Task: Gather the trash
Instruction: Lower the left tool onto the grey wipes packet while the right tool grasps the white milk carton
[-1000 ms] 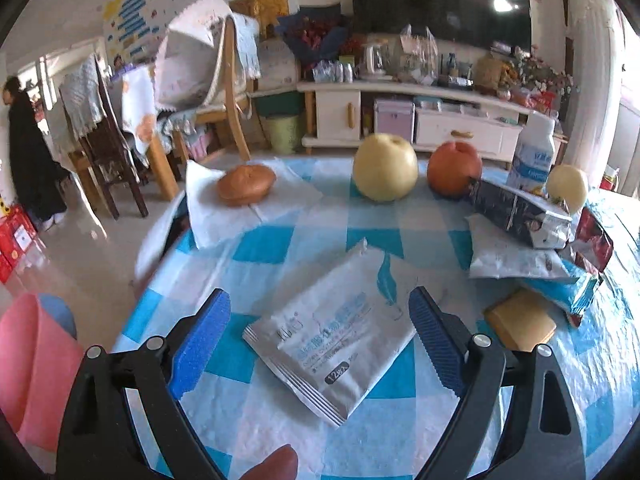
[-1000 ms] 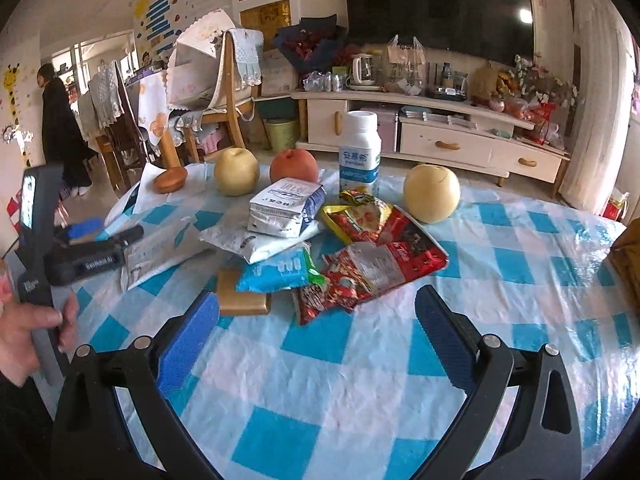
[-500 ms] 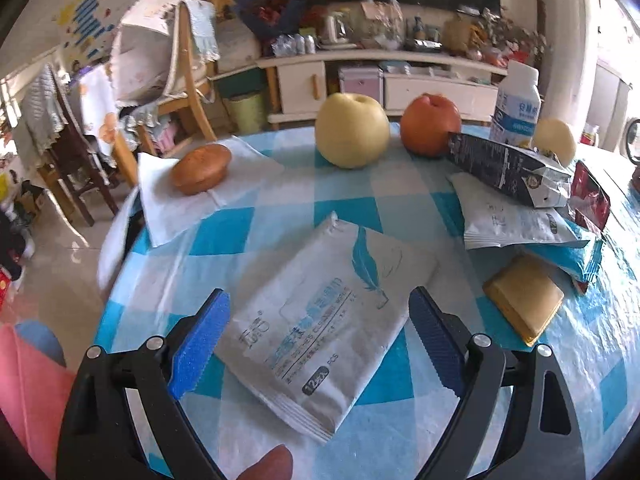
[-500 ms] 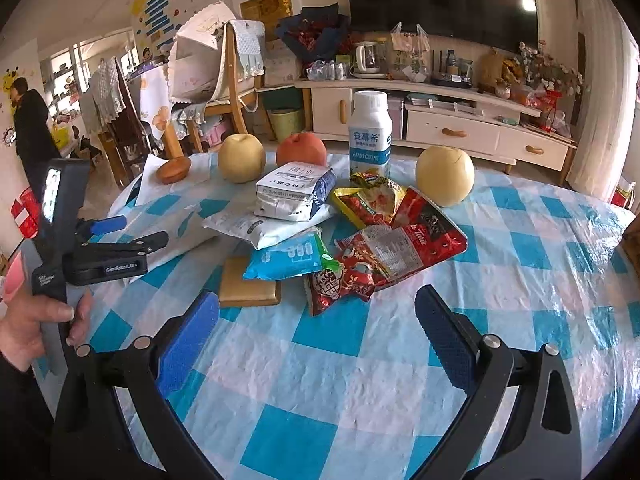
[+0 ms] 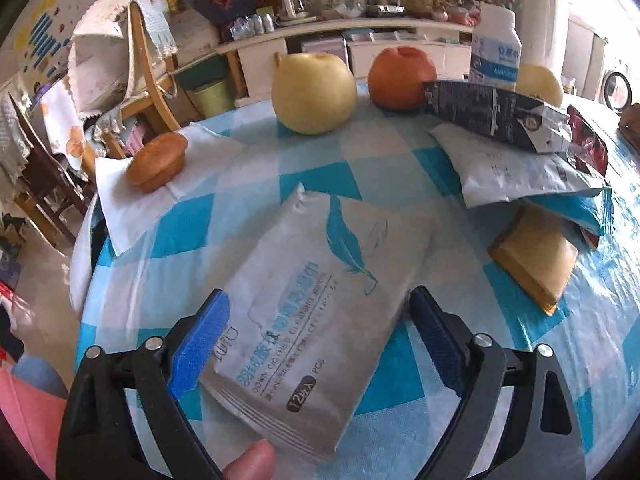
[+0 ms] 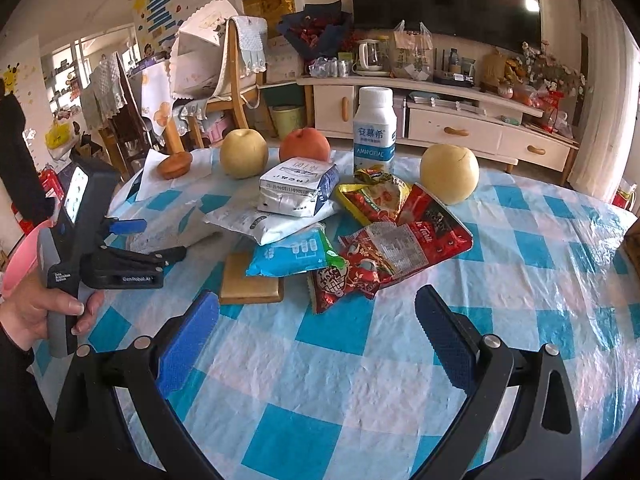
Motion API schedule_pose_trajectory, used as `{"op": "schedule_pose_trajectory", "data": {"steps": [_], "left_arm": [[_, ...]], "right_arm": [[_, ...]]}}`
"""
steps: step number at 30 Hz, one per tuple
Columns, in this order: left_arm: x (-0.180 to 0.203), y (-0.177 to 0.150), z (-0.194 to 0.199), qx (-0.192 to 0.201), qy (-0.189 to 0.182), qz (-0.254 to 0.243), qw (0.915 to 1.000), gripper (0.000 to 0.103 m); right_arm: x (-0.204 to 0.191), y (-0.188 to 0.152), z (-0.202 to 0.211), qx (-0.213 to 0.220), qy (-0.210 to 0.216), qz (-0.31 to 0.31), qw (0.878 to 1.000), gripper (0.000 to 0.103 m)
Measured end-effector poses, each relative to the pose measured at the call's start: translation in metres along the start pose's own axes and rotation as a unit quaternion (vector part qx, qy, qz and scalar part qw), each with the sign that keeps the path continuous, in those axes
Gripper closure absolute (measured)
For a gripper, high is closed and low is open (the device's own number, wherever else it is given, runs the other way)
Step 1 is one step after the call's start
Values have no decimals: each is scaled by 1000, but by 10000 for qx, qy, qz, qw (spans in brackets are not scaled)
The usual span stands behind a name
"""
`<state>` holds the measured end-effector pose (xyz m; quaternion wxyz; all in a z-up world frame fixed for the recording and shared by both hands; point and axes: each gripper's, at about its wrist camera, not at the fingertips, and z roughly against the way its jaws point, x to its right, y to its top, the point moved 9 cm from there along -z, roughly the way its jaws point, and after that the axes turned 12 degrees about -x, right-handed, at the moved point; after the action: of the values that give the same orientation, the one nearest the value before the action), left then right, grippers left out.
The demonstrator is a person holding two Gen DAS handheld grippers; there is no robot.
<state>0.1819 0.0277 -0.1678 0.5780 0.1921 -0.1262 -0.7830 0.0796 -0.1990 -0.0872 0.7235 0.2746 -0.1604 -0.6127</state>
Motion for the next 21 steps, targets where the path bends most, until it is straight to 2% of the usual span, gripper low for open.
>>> {"op": "schedule_pose_trajectory", "data": {"steps": [5,10,21], "left_arm": [[-2,1,-2,-6,-123,57,9999,8],[-2,1,-2,6,-96,55,9999,8],[-1,1,-2,-16,-126,96,9999,7]], "right_arm": [[0,-1,-1,-15,-1,-5,10000,4],[-1,3,-5,-36,-11,41,10000,4],[-17,59,-33,57,219,-100,9997,4]]}}
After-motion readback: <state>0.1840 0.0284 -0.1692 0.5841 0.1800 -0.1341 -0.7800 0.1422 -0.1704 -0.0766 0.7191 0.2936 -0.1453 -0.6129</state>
